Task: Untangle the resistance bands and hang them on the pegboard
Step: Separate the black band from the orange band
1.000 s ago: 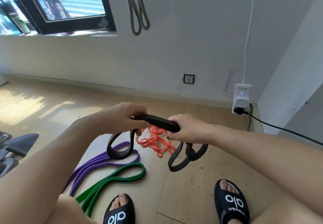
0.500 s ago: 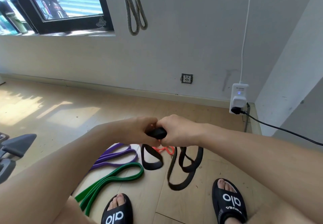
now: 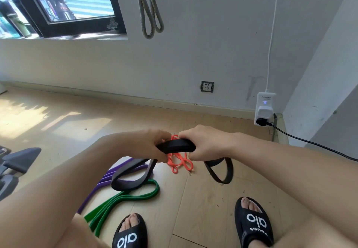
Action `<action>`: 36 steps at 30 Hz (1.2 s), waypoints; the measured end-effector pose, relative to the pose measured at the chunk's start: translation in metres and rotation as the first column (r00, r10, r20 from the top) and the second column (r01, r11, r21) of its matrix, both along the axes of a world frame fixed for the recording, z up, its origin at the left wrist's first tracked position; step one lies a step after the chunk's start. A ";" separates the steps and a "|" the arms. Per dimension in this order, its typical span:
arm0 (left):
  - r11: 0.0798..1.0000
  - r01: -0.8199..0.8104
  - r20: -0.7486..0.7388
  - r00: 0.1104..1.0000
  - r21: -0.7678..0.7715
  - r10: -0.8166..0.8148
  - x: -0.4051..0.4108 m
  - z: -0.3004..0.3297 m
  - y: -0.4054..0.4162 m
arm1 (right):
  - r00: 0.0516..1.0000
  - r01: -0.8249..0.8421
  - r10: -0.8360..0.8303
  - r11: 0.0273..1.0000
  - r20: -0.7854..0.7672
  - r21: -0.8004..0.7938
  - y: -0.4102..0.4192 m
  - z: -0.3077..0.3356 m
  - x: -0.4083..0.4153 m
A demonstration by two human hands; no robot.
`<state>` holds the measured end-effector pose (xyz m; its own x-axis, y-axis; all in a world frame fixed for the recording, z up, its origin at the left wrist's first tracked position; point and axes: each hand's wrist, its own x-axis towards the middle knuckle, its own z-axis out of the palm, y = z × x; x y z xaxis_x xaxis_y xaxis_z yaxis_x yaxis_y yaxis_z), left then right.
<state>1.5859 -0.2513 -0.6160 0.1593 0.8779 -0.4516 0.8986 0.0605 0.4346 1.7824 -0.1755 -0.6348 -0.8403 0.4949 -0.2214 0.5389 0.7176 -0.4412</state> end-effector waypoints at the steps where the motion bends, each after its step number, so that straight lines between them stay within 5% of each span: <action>1: 1.000 0.005 0.019 1.000 0.015 -0.005 0.002 -0.003 0.000 | 1.000 -0.013 0.013 1.000 -0.019 0.003 -0.003 0.001 -0.001; 8: 0.997 0.029 0.208 0.977 0.065 -0.042 0.013 -0.005 0.000 | 0.997 0.026 -0.036 0.991 -0.073 -0.128 0.003 0.003 -0.001; 23: 0.986 0.088 -0.125 0.990 0.145 -0.070 0.007 0.007 0.002 | 0.996 0.085 -0.084 0.985 0.013 -0.151 0.018 -0.004 0.016; 29: 0.982 0.071 -0.121 0.991 0.172 -0.051 0.004 0.009 0.001 | 0.999 0.043 -0.044 0.998 -0.020 -0.044 0.013 -0.002 0.013; 36: 0.987 0.058 -0.124 0.992 0.153 -0.040 0.000 0.006 0.004 | 0.983 -0.078 0.032 0.963 0.182 0.257 0.004 0.004 0.008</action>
<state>1.5856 -0.2478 -0.6100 0.1569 0.9315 -0.3283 0.9450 -0.0449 0.3241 1.7901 -0.1714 -0.6313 -0.8278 0.5093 -0.2354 0.5470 0.8260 -0.1361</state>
